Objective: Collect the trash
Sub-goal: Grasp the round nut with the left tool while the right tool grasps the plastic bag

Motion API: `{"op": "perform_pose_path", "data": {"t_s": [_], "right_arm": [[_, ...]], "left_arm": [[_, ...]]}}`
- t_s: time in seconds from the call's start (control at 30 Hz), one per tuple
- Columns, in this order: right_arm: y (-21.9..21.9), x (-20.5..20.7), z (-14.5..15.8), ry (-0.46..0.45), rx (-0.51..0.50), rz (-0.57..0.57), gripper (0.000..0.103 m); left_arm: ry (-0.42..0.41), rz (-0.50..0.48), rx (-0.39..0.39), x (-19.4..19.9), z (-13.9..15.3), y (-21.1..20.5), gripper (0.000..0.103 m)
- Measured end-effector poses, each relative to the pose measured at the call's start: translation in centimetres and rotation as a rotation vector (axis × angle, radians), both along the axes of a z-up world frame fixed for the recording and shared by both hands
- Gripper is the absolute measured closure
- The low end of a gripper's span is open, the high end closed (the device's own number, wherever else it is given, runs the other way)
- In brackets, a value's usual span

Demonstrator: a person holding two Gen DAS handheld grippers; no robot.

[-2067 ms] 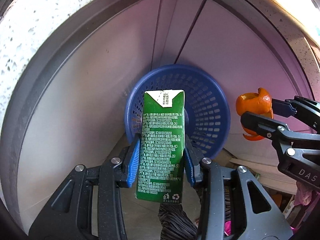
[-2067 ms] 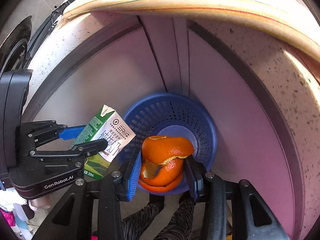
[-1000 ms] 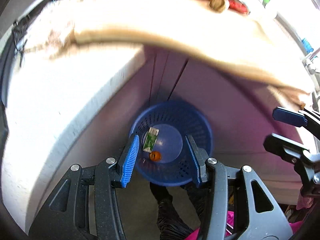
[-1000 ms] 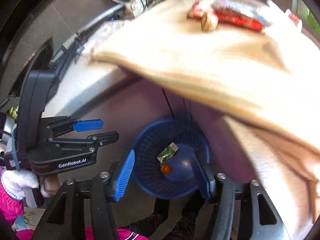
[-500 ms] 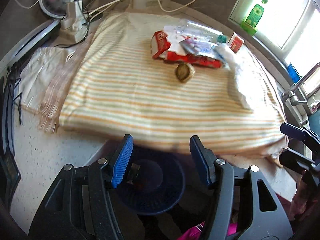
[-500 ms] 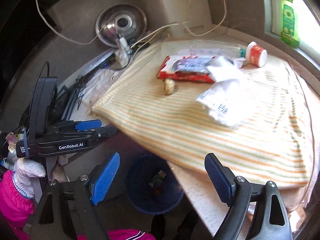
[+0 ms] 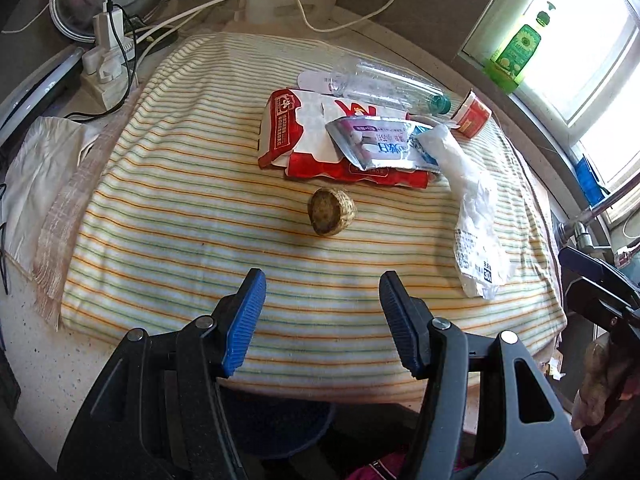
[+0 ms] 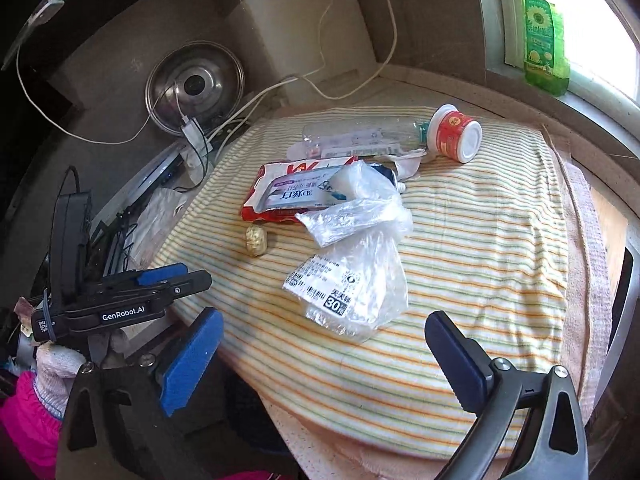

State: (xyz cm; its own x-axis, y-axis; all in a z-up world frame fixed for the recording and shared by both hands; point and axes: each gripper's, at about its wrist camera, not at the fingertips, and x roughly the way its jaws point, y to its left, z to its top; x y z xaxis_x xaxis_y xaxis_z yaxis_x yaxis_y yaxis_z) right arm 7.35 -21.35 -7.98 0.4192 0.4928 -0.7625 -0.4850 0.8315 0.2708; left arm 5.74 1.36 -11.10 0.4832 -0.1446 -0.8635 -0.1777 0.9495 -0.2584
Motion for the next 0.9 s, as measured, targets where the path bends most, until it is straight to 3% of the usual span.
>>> {"op": "perform_pose_path", "data": {"t_s": [0.5, 0.8, 0.9], "right_arm": [[0.3, 9.3, -4.2, 0.175, 0.074, -0.016, 0.001], [1.9, 10.8, -5.9, 0.203, 0.058, 0.02, 0.004], [2.4, 10.9, -6.2, 0.209, 0.049, 0.026, 0.006]], "left_arm": [[0.059, 0.054, -0.014, 4.4, -2.4, -0.3, 0.043], [0.082, 0.074, -0.022, 5.7, -3.5, -0.7, 0.043], [0.084, 0.078, -0.017, 6.0, -3.6, -0.9, 0.049]]}}
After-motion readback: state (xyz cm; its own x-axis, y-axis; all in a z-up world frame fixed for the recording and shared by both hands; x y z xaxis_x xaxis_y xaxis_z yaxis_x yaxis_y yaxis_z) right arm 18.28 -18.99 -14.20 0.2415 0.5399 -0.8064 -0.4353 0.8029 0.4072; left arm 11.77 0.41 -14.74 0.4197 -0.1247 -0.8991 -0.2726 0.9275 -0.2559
